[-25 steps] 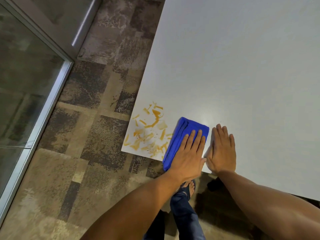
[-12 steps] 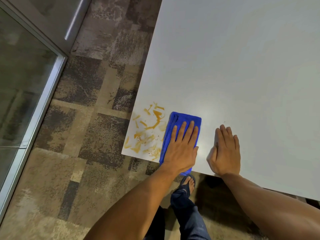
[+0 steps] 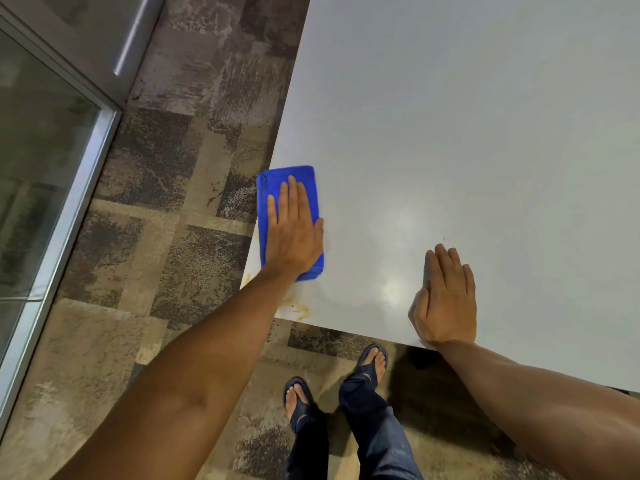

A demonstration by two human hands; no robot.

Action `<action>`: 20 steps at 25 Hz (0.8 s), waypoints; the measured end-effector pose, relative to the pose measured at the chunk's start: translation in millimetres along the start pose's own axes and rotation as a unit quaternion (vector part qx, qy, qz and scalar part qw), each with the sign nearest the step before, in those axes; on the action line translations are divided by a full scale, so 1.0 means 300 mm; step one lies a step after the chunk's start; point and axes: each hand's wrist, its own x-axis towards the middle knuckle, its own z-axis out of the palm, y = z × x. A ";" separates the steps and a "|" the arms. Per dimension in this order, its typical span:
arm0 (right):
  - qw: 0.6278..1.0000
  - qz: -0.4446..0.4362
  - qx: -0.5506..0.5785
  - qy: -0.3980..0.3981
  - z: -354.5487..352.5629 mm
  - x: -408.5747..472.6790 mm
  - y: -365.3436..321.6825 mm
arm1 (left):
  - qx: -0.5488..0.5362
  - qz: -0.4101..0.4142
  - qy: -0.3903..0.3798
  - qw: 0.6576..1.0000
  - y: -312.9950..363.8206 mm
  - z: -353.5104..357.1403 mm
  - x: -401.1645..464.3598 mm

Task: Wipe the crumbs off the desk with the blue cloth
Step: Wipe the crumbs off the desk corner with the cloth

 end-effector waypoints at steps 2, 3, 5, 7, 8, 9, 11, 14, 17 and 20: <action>1.000 0.003 0.004 0.002 0.001 0.001 0.000 | 0.007 -0.010 -0.001 1.000 -0.022 -0.009 0.009; 1.000 0.003 0.005 0.001 0.002 0.000 -0.001 | 0.007 -0.015 -0.002 1.000 -0.031 -0.014 0.007; 1.000 0.002 0.007 0.002 0.004 0.003 0.000 | 0.001 -0.028 -0.003 1.000 -0.043 -0.026 -0.011; 1.000 -0.001 0.005 0.002 0.007 0.004 0.001 | -0.010 -0.046 -0.007 0.999 -0.056 -0.030 -0.065; 1.000 -0.002 0.002 0.001 0.007 0.003 0.000 | -0.011 -0.049 -0.011 0.999 -0.066 -0.028 -0.103; 1.000 -0.002 -0.001 -0.001 0.008 0.003 0.000 | -0.009 -0.053 -0.015 0.998 -0.077 -0.024 -0.148; 1.000 -0.002 -0.008 -0.006 0.008 0.003 0.002 | -0.009 -0.067 -0.030 0.997 -0.095 -0.016 -0.241; 1.000 0.001 -0.012 -0.012 0.003 0.003 0.001 | -0.011 -0.085 -0.047 0.995 -0.103 -0.012 -0.341; 1.000 0.000 -0.009 -0.014 0.001 0.004 -0.001 | -0.012 -0.059 -0.068 0.996 -0.119 -0.008 -0.408; 1.000 0.002 -0.004 -0.015 -0.003 0.007 -0.001 | -0.032 -0.048 -0.082 0.995 -0.141 -0.001 -0.470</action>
